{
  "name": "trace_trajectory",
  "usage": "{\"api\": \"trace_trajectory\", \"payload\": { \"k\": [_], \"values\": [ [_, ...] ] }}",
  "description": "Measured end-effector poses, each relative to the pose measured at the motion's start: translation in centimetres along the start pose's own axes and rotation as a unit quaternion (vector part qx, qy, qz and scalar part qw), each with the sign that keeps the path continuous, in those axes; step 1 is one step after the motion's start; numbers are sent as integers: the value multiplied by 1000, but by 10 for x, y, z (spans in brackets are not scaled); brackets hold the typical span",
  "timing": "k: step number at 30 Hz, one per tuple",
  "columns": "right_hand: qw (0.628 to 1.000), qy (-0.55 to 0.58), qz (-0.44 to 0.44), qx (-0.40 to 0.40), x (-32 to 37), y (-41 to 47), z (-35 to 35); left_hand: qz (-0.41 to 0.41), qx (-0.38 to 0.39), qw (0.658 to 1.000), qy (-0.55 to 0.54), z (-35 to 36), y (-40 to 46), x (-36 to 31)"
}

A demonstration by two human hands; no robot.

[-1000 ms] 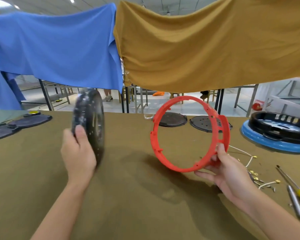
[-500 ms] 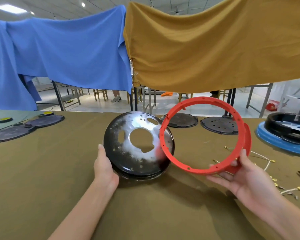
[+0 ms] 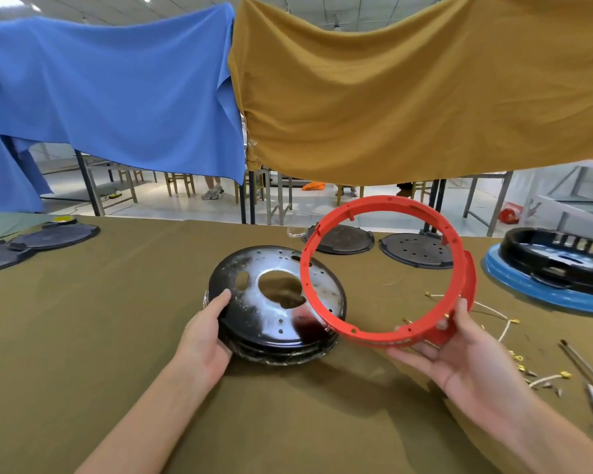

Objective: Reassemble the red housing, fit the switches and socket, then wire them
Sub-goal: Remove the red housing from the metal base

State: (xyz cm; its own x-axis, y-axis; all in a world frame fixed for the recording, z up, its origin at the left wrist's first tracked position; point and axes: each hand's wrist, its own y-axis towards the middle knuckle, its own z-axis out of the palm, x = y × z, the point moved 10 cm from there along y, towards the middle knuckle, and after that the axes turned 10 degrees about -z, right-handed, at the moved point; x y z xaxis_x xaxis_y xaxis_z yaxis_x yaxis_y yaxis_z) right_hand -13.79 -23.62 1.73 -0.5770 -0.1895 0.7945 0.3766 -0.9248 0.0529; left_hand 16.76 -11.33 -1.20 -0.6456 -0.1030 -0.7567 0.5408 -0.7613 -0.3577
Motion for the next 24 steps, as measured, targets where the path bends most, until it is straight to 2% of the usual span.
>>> {"api": "trace_trajectory", "payload": {
  "k": [3,5,8,10,11,13,15,17,20,24],
  "values": [
    [1000,-6,-23,5,5,0,2,38,0,999,-10,3,-3,-12],
    [997,-28,-66,14,15,0,4,105,-32,994,-17,-2,-12,-36],
    [972,-180,-147,26,30,-2,5,236,-53,970,13,-5,-34,-74],
    [909,-348,-223,49,39,-9,14,284,-46,957,30,-2,-44,-84],
    [857,-435,-270,68,43,-14,23,292,-43,955,33,-1,-47,-84],
    [724,-585,-351,101,44,-24,40,285,-46,957,23,-2,-46,-80],
    [611,-664,-408,140,38,-32,55,255,-53,965,-6,-6,-40,-73],
    [535,-708,-430,165,29,-37,64,212,-57,975,-36,-11,-32,-63],
    [484,-741,-439,155,25,-39,66,149,-45,986,-56,-12,-22,-47],
    [469,-743,-452,152,27,-39,67,63,3,997,-54,2,-15,-20]
  ]
}}
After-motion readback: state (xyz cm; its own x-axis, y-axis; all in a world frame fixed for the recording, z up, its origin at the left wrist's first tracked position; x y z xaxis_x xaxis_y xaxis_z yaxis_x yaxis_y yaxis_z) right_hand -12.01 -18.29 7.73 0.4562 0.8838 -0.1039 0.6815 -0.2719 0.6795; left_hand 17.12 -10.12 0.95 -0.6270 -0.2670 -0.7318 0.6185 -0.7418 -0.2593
